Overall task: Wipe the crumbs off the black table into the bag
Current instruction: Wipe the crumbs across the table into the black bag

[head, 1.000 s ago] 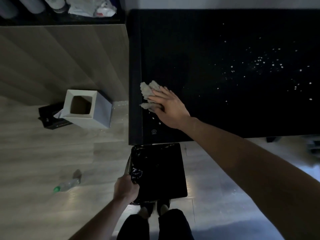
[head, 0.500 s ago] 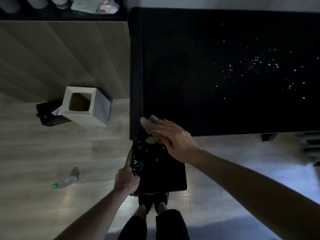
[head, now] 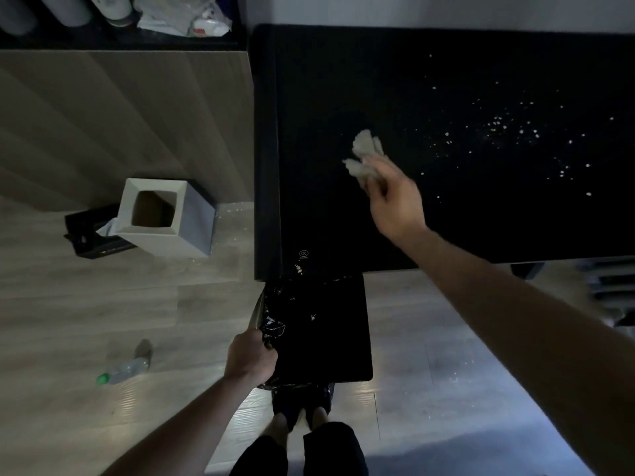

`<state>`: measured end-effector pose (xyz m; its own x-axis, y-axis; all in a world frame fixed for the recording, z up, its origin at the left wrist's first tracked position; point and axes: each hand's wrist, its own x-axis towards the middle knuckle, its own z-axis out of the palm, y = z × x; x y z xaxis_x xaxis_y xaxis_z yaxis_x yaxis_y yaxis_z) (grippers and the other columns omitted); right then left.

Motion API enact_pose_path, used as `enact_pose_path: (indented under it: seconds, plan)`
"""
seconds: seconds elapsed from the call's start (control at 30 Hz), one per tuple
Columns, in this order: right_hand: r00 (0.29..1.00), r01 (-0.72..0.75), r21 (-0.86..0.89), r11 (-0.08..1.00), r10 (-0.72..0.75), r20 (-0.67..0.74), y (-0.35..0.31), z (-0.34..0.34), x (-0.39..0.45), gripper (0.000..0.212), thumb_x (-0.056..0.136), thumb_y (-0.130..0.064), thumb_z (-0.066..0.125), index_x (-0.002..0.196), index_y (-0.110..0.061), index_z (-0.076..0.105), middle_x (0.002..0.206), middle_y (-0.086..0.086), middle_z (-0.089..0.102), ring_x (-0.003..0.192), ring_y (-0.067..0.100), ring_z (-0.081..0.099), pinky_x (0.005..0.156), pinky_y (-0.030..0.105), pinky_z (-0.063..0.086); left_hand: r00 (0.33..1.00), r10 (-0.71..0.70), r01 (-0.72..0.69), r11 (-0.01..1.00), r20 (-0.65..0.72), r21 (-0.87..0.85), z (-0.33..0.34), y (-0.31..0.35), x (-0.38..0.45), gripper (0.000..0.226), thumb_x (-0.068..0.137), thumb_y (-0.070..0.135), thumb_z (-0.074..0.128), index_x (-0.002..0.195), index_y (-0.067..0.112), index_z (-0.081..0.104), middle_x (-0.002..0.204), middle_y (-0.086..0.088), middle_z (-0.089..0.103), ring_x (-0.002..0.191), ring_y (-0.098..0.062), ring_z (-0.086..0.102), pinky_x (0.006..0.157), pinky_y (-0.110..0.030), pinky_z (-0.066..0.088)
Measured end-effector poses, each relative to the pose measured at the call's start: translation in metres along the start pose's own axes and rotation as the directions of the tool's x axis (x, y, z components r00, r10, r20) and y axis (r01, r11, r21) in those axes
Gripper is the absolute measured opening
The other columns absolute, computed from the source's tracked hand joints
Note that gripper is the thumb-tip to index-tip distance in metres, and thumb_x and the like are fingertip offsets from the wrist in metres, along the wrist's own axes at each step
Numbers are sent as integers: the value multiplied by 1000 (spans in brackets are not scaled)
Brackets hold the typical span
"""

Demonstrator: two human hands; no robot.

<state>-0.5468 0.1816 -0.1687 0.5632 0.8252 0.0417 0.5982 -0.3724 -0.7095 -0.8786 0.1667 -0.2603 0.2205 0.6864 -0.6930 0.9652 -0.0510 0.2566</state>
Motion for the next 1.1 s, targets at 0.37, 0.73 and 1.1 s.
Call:
enact_pose_path:
  seconds: [0.37,0.73,1.1]
  plan:
    - [971,147,-154,977,-113,210,3,60,-30,51,96,-11,52,144,-25,60,159,-2,50,155,23,32,128,49,23,1000,-1,0,1000,20,1,-3,-1,5,22,81,16,59,93,2,72,94,-19,75,94,-38,70,72,-33,51]
    - [866,153,74,985,-170,470,-20,39,-132,40,105,-11,52,141,-24,64,150,-7,59,145,0,40,124,29,33,999,-24,25,1000,37,-1,-16,-5,2,20,84,15,58,93,3,72,93,-19,74,93,-39,70,67,-30,46]
    - [976,39,-68,997,-23,217,-20,63,-14,47,104,-8,49,149,-22,54,162,1,45,158,20,26,130,50,21,997,-4,6,1000,76,-29,-21,0,13,16,82,18,57,86,7,68,90,-14,74,90,-35,70,65,-27,43]
